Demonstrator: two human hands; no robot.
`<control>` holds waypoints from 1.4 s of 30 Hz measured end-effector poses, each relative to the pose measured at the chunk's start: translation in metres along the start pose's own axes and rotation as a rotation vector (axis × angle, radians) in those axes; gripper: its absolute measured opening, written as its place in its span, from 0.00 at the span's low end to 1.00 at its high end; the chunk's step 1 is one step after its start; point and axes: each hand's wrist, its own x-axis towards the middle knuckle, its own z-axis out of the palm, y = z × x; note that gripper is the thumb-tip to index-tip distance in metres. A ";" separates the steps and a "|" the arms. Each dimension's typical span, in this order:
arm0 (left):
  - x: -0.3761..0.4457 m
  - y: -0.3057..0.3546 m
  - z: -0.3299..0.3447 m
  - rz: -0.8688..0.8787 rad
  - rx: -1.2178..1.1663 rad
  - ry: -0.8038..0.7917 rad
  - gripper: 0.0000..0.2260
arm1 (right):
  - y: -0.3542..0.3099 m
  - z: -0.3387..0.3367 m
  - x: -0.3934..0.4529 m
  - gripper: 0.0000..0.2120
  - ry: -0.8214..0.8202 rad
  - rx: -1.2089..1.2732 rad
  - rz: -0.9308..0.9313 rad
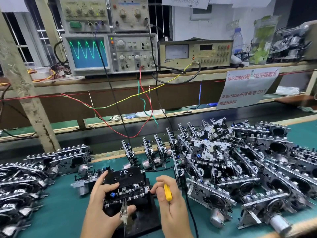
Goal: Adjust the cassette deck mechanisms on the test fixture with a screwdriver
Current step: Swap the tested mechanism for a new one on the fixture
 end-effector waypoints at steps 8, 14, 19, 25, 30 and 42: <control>-0.001 0.003 0.000 -0.005 0.017 0.002 0.35 | 0.001 0.000 0.000 0.13 -0.012 -0.053 0.034; -0.001 0.003 0.000 -0.003 0.010 0.004 0.35 | -0.007 -0.002 0.001 0.10 -0.042 -0.064 0.069; -0.001 0.003 -0.001 -0.013 -0.021 -0.002 0.35 | -0.009 0.000 0.001 0.08 -0.116 -0.058 0.033; 0.002 0.008 -0.004 -0.023 -0.061 -0.026 0.32 | -0.014 0.003 0.006 0.21 -0.186 -0.028 0.037; 0.002 0.009 -0.022 0.001 0.004 -0.190 0.27 | -0.021 0.004 0.012 0.24 -0.233 -0.085 0.064; 0.011 0.015 -0.036 -0.045 -0.011 -0.260 0.13 | -0.017 0.007 0.023 0.26 -0.169 -0.168 0.033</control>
